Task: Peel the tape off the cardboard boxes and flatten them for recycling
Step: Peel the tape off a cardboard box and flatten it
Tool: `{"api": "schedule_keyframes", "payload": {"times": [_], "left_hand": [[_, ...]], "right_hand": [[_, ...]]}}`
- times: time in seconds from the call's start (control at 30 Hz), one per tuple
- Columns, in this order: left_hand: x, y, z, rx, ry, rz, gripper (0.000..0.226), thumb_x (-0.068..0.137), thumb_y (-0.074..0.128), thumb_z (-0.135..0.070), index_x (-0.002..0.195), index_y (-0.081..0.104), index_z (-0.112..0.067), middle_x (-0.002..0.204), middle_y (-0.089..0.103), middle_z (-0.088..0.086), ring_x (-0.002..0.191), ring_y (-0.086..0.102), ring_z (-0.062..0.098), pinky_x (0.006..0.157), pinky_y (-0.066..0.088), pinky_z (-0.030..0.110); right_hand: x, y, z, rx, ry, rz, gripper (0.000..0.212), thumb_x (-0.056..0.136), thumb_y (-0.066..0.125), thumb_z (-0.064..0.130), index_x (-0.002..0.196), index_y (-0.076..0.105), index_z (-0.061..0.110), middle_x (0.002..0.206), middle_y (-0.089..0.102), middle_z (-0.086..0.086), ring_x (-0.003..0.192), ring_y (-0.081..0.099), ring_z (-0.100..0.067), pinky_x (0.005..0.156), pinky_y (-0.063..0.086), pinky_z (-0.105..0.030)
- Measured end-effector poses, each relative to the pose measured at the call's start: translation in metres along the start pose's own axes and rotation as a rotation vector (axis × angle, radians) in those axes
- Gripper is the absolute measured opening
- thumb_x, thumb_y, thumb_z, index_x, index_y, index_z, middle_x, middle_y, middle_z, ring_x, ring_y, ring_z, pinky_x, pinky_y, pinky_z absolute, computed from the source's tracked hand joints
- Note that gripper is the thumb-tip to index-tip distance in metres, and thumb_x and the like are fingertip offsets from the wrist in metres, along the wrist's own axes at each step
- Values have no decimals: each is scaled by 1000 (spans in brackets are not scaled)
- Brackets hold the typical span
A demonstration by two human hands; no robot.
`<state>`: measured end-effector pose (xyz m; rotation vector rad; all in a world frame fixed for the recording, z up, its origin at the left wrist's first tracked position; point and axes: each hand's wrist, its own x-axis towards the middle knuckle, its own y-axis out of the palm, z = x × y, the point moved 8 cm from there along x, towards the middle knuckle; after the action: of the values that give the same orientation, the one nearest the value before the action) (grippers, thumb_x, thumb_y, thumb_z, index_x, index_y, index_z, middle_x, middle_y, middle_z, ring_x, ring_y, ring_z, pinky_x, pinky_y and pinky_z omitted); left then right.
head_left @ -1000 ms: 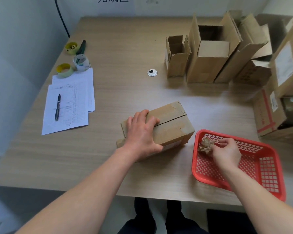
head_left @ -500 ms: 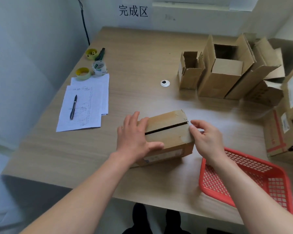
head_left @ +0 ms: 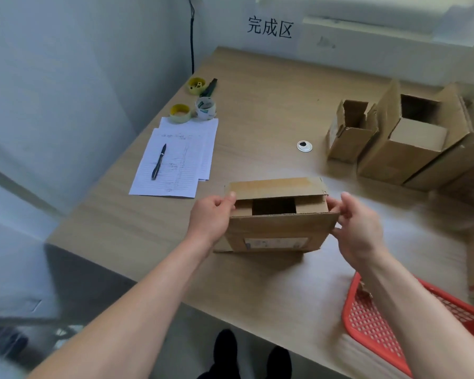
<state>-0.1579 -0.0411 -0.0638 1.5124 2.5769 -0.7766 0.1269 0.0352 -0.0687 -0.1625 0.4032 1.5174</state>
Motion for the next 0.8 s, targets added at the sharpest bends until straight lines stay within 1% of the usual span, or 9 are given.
{"api": "schedule_keyframes", "payload": {"times": [0.07, 0.13, 0.2, 0.3, 0.37, 0.43, 0.57, 0.7, 0.8], "left_hand": [[3, 5, 6, 52, -36, 98, 28, 89, 67, -20, 66, 64, -4, 68, 58, 3, 70, 53, 21, 66, 40, 31], [2, 10, 15, 141, -51, 206, 8, 79, 75, -11, 85, 75, -6, 85, 66, 4, 85, 60, 20, 75, 47, 29], [1, 17, 15, 315, 6, 292, 62, 73, 81, -11, 132, 62, -16, 123, 57, 4, 106, 58, 19, 91, 48, 29], [-6, 30, 2, 496, 95, 363, 112, 71, 84, -17, 157, 15, -36, 131, 30, 0, 104, 54, 14, 97, 46, 26], [-6, 38, -3, 590, 126, 341, 128, 67, 87, -31, 155, -4, -45, 128, 25, -2, 99, 57, 16, 96, 48, 29], [-4, 44, -3, 674, 118, 285, 139, 62, 88, -49, 152, -19, -45, 132, 22, 0, 105, 56, 23, 98, 47, 34], [-3, 57, -5, 749, 96, 244, 146, 60, 83, -66, 149, -29, -38, 145, 19, 9, 117, 56, 32, 97, 48, 39], [-4, 66, 3, 725, 28, 261, 135, 70, 80, -45, 150, -29, -36, 149, 26, 11, 120, 54, 37, 97, 49, 43], [0, 52, 2, 520, -9, 242, 124, 74, 71, -20, 153, -23, -34, 158, 26, 5, 121, 55, 33, 95, 50, 39]], "right_hand": [[1, 8, 1, -67, -5, 132, 40, 92, 55, 5, 52, 52, 8, 107, 72, -14, 97, 67, -13, 82, 47, -39], [4, 12, -2, -283, -38, 260, 29, 78, 69, 6, 51, 58, 5, 122, 69, 1, 114, 64, -12, 89, 47, -40], [-1, 15, -1, -586, -51, 366, 18, 58, 75, 20, 75, 74, 13, 135, 57, 8, 123, 57, -13, 89, 48, -35], [-4, 14, 2, -1036, -29, 465, 85, 62, 78, 25, 141, 48, 39, 142, 36, 5, 117, 52, -15, 79, 51, -21], [-5, 20, 8, -1159, -27, 435, 108, 70, 82, 20, 155, 18, 41, 134, 31, 5, 101, 55, -17, 71, 55, -26], [-3, 26, 11, -1268, -61, 320, 115, 69, 85, 33, 156, 10, 38, 128, 34, -2, 103, 55, -23, 77, 49, -28], [4, 32, 13, -1395, -101, 57, 96, 67, 82, 58, 139, 29, 21, 123, 48, -12, 111, 56, -38, 82, 43, -39], [9, 27, 7, -1396, -103, 43, 78, 72, 74, 45, 130, 30, 19, 113, 53, -13, 99, 54, -38, 75, 40, -37], [10, 11, 18, -1041, -84, 11, 77, 79, 66, 34, 144, 27, 24, 95, 62, -5, 92, 58, -29, 76, 44, -37]]}}
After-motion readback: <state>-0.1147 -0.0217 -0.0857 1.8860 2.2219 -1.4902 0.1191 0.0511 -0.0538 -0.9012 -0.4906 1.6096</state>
